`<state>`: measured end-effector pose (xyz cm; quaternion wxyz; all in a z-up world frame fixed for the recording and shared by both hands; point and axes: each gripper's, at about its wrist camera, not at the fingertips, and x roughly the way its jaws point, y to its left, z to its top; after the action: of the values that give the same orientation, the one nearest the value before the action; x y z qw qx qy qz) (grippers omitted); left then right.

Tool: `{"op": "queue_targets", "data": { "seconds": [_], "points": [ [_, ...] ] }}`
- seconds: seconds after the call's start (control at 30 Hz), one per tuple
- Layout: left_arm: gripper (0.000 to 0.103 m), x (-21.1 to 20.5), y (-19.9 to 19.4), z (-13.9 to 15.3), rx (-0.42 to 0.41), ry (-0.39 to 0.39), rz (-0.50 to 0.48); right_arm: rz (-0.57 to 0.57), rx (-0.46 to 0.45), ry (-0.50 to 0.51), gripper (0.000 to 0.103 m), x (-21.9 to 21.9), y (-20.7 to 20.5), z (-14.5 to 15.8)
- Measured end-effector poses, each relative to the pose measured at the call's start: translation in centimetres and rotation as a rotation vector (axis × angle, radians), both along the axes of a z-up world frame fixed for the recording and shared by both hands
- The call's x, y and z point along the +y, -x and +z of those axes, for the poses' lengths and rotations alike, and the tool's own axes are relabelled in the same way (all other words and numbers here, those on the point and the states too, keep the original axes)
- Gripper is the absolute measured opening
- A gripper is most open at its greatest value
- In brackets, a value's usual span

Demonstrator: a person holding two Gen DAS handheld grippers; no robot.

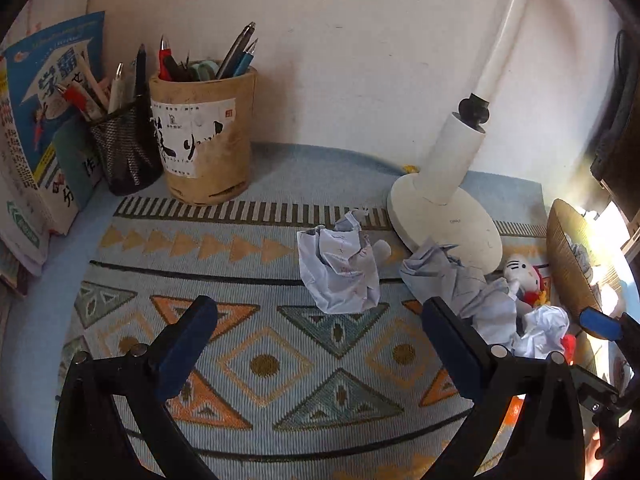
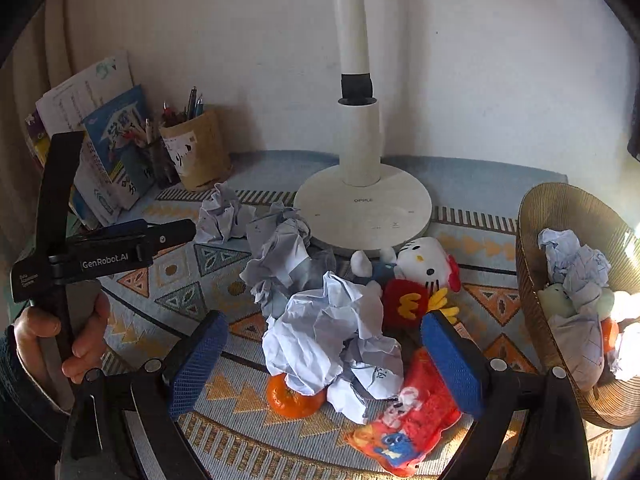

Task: Organize objects
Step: 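Move both open grippers toward the paper balls by the lamp base, then grasp a white paper ball with the right gripper while the left grasps a lined one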

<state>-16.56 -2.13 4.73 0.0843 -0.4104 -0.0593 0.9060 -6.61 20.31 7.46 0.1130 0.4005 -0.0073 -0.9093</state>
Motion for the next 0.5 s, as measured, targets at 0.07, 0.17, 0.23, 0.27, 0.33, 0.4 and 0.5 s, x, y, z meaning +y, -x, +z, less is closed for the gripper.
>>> {"op": "queue_targets", "data": {
  "seconds": [0.07, 0.17, 0.23, 0.27, 0.33, 0.4, 0.5],
  "points": [
    [0.102, 0.1, 1.6, -0.9, -0.017, -0.008, 0.013, 0.011, 0.012, -0.024, 0.097, -0.5, 0.5, -0.4],
    [0.102, 0.2, 3.2, -1.9, -0.036, -0.029, 0.024, 0.025, 0.007, -0.093, 0.097, -1.4, 1.4, -1.4],
    [0.102, 0.4, 3.9, -2.3, -0.037, -0.04, 0.036, 0.027, 0.002, -0.126, 0.091, -1.7, 1.8, -2.1],
    [0.101, 0.6, 4.2, -2.5, -0.038, -0.035, 0.041, 0.027, 0.008, -0.141, 0.083, -1.8, 1.9, -2.4],
    [0.074, 1.0, 4.5, -2.9, -0.046, -0.03, 0.025, 0.023, -0.009, -0.179, 0.055, -2.0, 2.1, -3.0],
    [0.048, 1.2, 4.3, -2.8, -0.037, -0.074, -0.023, 0.029, 0.01, -0.175, 0.049, -1.9, 1.9, -2.9],
    [0.046, 1.7, 3.0, -1.7, 0.021, -0.002, -0.022, 0.024, 0.097, -0.167, 0.049, -1.7, 1.0, -1.4]
  ]
}}
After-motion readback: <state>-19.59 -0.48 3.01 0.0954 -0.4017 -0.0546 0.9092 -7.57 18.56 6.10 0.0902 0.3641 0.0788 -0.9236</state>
